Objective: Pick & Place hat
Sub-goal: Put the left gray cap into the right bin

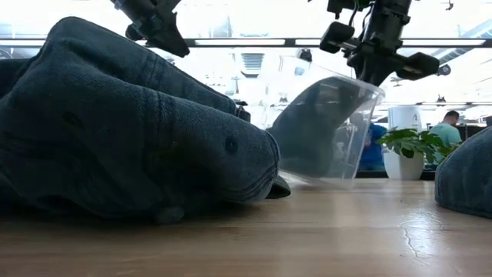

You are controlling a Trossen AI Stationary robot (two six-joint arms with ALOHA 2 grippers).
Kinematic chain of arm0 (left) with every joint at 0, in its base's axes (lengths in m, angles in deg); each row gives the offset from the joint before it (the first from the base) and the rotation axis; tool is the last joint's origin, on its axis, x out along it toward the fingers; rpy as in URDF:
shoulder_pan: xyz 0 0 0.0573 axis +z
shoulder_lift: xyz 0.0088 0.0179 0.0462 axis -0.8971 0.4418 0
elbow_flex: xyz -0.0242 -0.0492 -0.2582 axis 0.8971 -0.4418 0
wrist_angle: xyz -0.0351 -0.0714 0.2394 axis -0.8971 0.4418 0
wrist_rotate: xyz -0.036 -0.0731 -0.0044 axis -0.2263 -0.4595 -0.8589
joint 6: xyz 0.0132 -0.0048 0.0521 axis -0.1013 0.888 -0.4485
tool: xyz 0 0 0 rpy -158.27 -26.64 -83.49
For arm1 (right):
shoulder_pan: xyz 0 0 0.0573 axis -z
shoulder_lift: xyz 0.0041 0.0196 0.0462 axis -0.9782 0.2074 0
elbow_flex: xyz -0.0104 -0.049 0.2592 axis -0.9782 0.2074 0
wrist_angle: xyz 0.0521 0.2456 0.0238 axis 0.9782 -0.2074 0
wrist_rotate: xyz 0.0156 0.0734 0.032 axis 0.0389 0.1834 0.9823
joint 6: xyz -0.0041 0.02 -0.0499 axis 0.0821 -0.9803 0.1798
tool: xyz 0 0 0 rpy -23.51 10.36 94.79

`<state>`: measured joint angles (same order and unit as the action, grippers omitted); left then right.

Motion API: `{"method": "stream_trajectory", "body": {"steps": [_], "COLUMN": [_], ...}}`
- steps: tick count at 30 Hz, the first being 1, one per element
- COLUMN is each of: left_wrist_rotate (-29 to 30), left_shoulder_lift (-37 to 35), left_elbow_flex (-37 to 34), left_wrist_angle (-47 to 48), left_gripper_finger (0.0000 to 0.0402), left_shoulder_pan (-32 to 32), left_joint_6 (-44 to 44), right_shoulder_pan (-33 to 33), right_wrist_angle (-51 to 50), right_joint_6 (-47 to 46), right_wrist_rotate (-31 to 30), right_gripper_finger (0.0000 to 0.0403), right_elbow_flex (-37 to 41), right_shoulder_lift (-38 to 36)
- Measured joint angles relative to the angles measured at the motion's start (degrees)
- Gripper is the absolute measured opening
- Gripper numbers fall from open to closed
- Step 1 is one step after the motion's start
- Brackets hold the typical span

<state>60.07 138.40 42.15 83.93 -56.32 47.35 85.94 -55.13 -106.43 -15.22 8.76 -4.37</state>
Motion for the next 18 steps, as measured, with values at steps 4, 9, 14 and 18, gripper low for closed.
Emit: {"method": "stream_trajectory", "body": {"steps": [4,9,14,18], "left_wrist_rotate": [-0.02,-0.01,-0.02,-0.02], "left_shoulder_lift": [-0.01,-0.01,-0.01,-0.01], "left_elbow_flex": [0.0,0.0,0.0,0.0], "left_wrist_angle": [0.31,0.3,0.28,0.28], "left_gripper_finger": [0.011,0.011,0.011,0.011], "left_shoulder_pan": [0.0,0.0,0.04,0.04], "left_joint_6": [-1.21,-3.57,-3.72,-4.47], "right_shoulder_pan": [-0.75,-2.04,-2.07,-2.07], "right_wrist_angle": [-0.23,-0.57,-0.95,-3.17], "right_joint_6": [-1.08,-2.31,-1.25,0.37], "right_wrist_rotate": [5.56,6.61,9.38,9.94], "right_gripper_finger": [0.0014,0.0014,0.0032,0.0071], "right_elbow_flex": [0.01,0.02,-0.57,-2.3], "right_shoulder_lift": [0.0,0.0,0.0,0.0]}}
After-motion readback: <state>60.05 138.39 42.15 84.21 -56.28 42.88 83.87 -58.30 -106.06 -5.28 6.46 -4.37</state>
